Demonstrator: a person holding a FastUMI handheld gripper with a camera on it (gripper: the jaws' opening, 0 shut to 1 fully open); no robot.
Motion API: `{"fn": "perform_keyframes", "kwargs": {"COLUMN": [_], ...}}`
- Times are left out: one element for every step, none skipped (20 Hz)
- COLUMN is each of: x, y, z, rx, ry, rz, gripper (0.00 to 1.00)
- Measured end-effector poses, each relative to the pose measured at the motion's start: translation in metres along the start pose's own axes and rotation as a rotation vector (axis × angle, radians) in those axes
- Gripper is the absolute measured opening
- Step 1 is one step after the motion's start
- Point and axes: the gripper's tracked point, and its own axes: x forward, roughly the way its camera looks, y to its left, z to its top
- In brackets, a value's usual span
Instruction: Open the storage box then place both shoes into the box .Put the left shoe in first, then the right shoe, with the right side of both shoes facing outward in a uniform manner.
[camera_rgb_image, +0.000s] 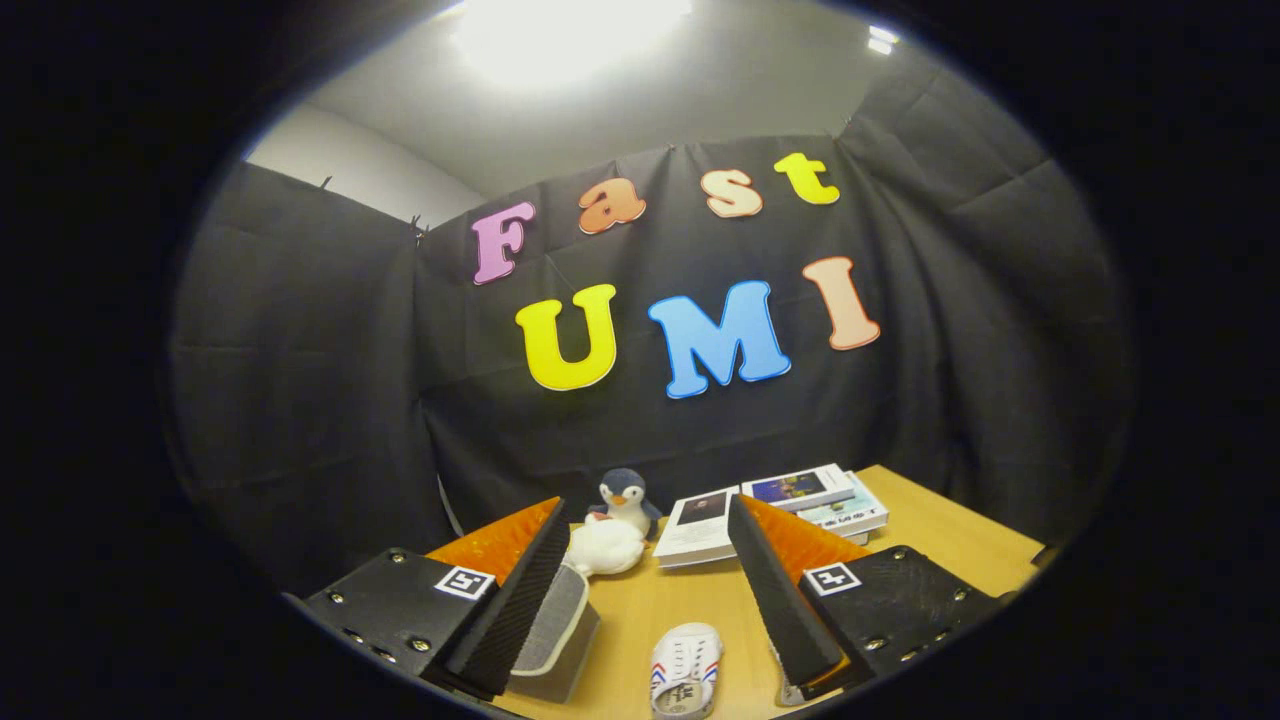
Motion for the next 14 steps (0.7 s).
{"fn": "perform_keyframes", "kwargs": {"x": [0.002, 0.003, 0.005, 0.007, 0.009, 0.009, 0.011, 0.012, 0.014, 0.014, 0.015, 0.017, 0.019, 0.02], "y": [0.002, 0.006, 0.012, 0.019, 0.025, 0.03, 0.033, 0.038, 0.043, 0.05, 0.054, 0.058, 0.062, 0.065], "z": [-0.007, -0.015, -0.023, -0.035, -0.045, -0.057, -0.066, -0.076, -0.084, -0.094, -0.103, -0.114, -0.123, -0.134], "rx": [0.028, 0.056, 0.09, 0.136, 0.187, 0.234, 0.272, 0.309, 0.348, 0.389, 0.436, 0.484, 0.539, 0.596], "ry": [0.022, 0.045, 0.073, 0.108, 0.145, 0.185, 0.217, 0.247, 0.275, 0.307, 0.342, 0.377, 0.409, 0.444], "rz": [0.007, 0.02, 0.039, 0.066, 0.088, 0.099, 0.107, 0.119, 0.138, 0.157, 0.17, 0.179, 0.19, 0.196], "gripper": [0.98, 0.98, 0.98, 0.98, 0.98, 0.98, 0.98, 0.98, 0.97, 0.97, 0.97, 0.97, 0.97, 0.97]}}
